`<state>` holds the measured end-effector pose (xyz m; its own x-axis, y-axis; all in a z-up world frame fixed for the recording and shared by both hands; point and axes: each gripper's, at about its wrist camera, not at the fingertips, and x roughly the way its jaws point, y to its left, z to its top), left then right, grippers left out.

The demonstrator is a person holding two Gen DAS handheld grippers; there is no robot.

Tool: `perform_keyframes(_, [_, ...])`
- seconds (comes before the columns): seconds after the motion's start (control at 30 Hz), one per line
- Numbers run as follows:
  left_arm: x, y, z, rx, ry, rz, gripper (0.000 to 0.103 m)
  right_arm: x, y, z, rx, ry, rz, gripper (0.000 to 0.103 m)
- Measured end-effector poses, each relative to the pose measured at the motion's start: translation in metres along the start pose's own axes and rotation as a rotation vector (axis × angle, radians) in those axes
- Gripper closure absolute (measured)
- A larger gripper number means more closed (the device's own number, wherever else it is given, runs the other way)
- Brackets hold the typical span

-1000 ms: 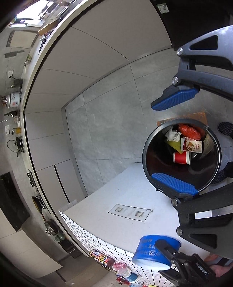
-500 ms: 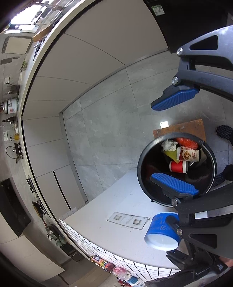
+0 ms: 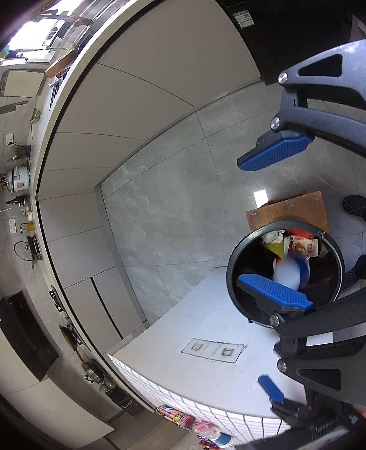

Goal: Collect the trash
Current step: 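Move both open tools back over the island toward the remaining trash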

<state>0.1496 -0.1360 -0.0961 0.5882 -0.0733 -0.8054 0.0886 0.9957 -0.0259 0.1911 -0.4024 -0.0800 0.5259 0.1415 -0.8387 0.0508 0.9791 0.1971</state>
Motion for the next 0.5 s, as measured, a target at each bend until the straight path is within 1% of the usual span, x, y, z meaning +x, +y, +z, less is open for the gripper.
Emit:
perform_keyframes(0.03, [-0.008, 0.006, 0.003, -0.007, -0.020, 0.013, 0.007, 0.000, 0.003, 0.002, 0.002, -0.001, 0.012, 0.025])
perform_keyframes(0.1, [-0.021, 0.017, 0.007, -0.019, -0.053, 0.027, 0.000, 0.000, 0.011, 0.004, -0.004, -0.004, 0.024, 0.025])
perform_keyframes(0.13, [-0.026, 0.023, 0.009, -0.022, -0.063, 0.034, 0.000, 0.000, 0.017, 0.006, -0.009, -0.008, 0.022, 0.025])
perform_keyframes(0.17, [-0.032, 0.030, 0.011, -0.025, -0.068, 0.041, 0.000, 0.000, 0.022, 0.007, -0.009, -0.012, 0.018, 0.018])
perform_keyframes(0.2, [-0.034, 0.037, 0.013, -0.028, -0.070, 0.044, 0.000, 0.000, 0.027, 0.009, -0.006, -0.020, 0.017, 0.007])
perform_keyframes(0.23, [-0.036, 0.044, 0.015, -0.033, -0.072, 0.047, 0.000, -0.001, 0.031, 0.010, -0.003, -0.025, 0.020, 0.001])
perform_keyframes(0.33, [-0.049, 0.071, 0.015, -0.063, -0.089, 0.076, 0.000, 0.000, 0.049, 0.015, -0.002, -0.023, 0.032, 0.000])
perform_keyframes(0.5, [-0.066, 0.129, 0.006, -0.148, -0.108, 0.145, 0.000, 0.000, 0.095, 0.023, -0.033, -0.025, 0.108, 0.000])
